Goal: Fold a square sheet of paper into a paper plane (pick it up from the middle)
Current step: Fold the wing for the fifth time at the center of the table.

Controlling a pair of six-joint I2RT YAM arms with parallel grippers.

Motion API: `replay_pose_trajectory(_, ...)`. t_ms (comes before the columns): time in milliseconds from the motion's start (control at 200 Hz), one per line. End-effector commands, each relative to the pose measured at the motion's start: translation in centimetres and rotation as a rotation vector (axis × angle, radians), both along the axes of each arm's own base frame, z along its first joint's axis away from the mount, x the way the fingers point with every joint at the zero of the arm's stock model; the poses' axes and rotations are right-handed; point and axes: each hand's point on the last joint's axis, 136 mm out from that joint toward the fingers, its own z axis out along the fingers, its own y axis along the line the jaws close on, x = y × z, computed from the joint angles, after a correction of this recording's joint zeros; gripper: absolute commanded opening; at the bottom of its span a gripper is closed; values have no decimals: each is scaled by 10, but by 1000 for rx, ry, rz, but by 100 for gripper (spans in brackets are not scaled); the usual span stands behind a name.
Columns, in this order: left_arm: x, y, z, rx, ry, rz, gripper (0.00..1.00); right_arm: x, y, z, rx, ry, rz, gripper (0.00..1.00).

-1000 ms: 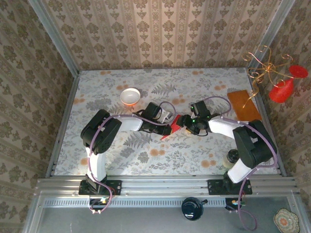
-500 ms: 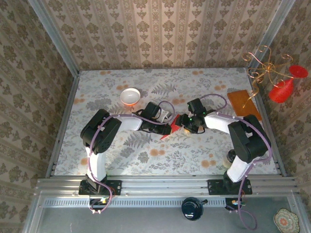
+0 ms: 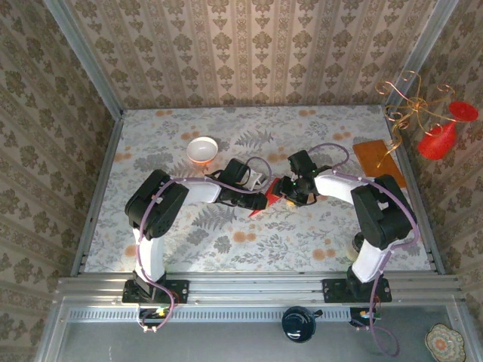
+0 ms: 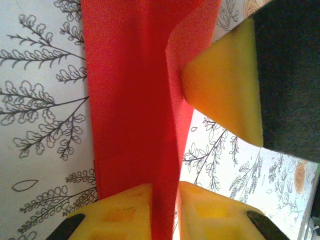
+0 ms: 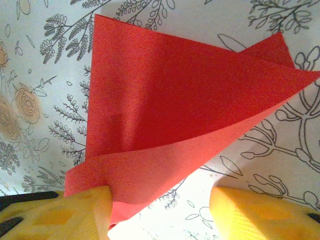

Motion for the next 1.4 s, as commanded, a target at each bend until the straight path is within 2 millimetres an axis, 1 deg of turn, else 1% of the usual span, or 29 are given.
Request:
replay_pose_trajectory(0,-5,-3,4,7,18,-19,22,-10,-9,-33,-91,62,10,58)
replay_pose_trajectory(180,-4,1,6,25,7,-5,25,-11,-11,-36,-105,75,12,58)
replay_pose_trajectory(425,-2,5,24,13,-30,16,31,-12,-12,-40,-114,91,16,58)
replay_pose_trajectory(610,-2,13,26,23,-35,32,35,-11,-12,-40,-114,90,16,58)
replay_pose_trajectory(895,-15,25,15,68,-5,31,36,-11,-11,-40,-114,91,20,58)
replay_pose_trajectory(1015,-16,31,13,91,-14,38,35,-10,-11,-40,-114,93,19,58)
replay_pose_trajectory(1396,-15,33,8,110,-11,48,27,-10,-11,-40,-114,93,19,58)
